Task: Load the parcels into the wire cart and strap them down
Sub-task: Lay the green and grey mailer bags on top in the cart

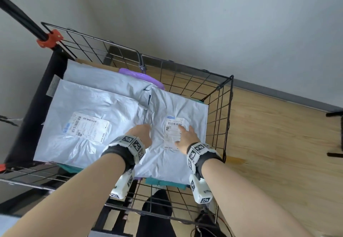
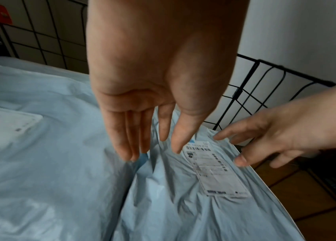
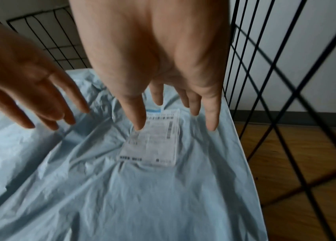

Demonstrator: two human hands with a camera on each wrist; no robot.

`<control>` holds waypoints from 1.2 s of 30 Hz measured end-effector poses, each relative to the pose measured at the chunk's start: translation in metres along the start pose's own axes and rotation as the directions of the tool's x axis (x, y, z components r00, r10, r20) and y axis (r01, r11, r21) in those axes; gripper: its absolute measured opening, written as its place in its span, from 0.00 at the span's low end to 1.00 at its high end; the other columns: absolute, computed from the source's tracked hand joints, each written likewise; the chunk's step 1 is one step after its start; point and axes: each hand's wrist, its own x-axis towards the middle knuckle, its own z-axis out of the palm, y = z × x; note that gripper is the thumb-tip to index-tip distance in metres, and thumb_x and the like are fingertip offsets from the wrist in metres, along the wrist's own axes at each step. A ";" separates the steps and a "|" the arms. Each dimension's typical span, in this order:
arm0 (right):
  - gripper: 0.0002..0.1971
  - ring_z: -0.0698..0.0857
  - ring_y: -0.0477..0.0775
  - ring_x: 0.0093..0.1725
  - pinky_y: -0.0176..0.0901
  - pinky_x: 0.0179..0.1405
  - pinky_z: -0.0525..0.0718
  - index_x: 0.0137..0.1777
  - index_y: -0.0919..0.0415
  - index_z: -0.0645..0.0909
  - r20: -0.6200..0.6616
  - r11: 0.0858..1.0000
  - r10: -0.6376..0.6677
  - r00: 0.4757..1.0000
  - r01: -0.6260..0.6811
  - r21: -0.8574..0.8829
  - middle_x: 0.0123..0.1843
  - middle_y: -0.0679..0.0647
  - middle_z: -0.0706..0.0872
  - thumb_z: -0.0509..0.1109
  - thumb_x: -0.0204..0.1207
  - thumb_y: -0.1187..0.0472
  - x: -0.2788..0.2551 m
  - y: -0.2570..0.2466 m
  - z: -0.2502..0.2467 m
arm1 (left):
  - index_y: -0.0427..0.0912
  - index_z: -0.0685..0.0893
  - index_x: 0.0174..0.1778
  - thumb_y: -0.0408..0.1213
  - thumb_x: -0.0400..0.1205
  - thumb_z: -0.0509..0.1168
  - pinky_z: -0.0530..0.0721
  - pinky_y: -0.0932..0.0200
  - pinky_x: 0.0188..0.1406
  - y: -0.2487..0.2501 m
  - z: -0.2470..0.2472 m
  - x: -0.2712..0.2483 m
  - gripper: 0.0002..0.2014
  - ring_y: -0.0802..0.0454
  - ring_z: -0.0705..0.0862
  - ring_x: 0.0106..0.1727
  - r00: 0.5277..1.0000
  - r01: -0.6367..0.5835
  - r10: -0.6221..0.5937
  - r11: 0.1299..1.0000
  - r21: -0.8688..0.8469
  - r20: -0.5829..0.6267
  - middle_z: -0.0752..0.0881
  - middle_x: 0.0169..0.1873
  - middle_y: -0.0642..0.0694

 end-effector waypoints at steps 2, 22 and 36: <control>0.34 0.67 0.64 0.78 0.51 0.72 0.73 0.83 0.50 0.53 -0.009 0.999 -0.036 0.999 0.036 -0.002 0.83 0.60 0.54 0.64 0.80 0.58 -0.004 -0.007 -0.019 | 0.47 0.73 0.69 0.32 0.81 0.57 0.78 0.57 0.53 0.000 -0.009 -0.013 0.20 0.44 0.81 0.61 1.000 0.018 -0.018 1.000 -0.003 -0.008 0.80 0.64 0.44; 0.17 0.82 0.62 0.63 0.48 0.62 0.80 0.68 0.65 0.76 0.241 0.570 -0.668 0.704 0.693 -0.442 0.67 0.61 0.82 0.59 0.81 0.65 -0.077 -0.051 -0.198 | 0.46 0.83 0.58 0.30 0.82 0.54 0.79 0.60 0.44 0.104 -0.039 -0.171 0.16 0.47 0.83 0.48 0.567 0.210 -0.704 0.627 -0.750 -0.429 0.86 0.54 0.43; 0.21 0.77 0.59 0.71 0.46 0.69 0.74 0.74 0.58 0.73 0.388 0.195 -0.823 0.414 0.849 -0.492 0.74 0.57 0.76 0.63 0.80 0.60 -0.141 -0.198 -0.190 | 0.50 0.83 0.56 0.34 0.81 0.54 0.85 0.54 0.52 0.029 -0.079 -0.263 0.15 0.45 0.86 0.47 0.243 0.078 -0.883 0.430 -0.900 -0.401 0.88 0.48 0.45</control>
